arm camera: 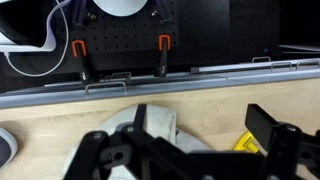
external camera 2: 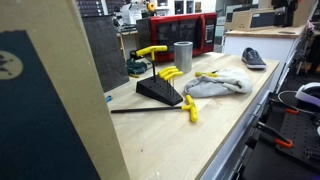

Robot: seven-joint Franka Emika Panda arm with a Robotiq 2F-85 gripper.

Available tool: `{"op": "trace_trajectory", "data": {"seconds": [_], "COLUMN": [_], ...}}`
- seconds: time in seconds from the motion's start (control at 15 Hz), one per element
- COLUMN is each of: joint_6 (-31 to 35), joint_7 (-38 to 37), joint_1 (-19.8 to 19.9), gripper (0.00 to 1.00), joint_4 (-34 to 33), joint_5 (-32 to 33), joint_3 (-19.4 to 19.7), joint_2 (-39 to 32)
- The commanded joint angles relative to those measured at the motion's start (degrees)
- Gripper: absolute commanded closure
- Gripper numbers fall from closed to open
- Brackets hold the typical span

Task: Remove the black object furthest from you on the black stand

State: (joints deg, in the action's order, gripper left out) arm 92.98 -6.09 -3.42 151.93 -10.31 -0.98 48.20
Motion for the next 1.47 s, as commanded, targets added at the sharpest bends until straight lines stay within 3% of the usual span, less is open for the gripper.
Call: {"op": "trace_trajectory", "data": {"seconds": [0.0, 0.6, 1.07, 1.4], "joint_6": [-0.2, 1.3, 13.7, 22.9], "joint_7": [0.6, 3.2, 10.0, 15.7], "joint_1": [1.0, 0.4, 0.1, 0.0], "gripper": [0.00, 0.00, 0.00, 0.00], "joint_4": [-0.1, -0.2, -1.1, -4.3], "joint_5": [-0.5, 0.1, 2.7, 8.1], "joint_3": [-0.8, -0.3, 0.1, 1.0], "joint_2": [0.0, -1.8, -9.4, -18.0]}}
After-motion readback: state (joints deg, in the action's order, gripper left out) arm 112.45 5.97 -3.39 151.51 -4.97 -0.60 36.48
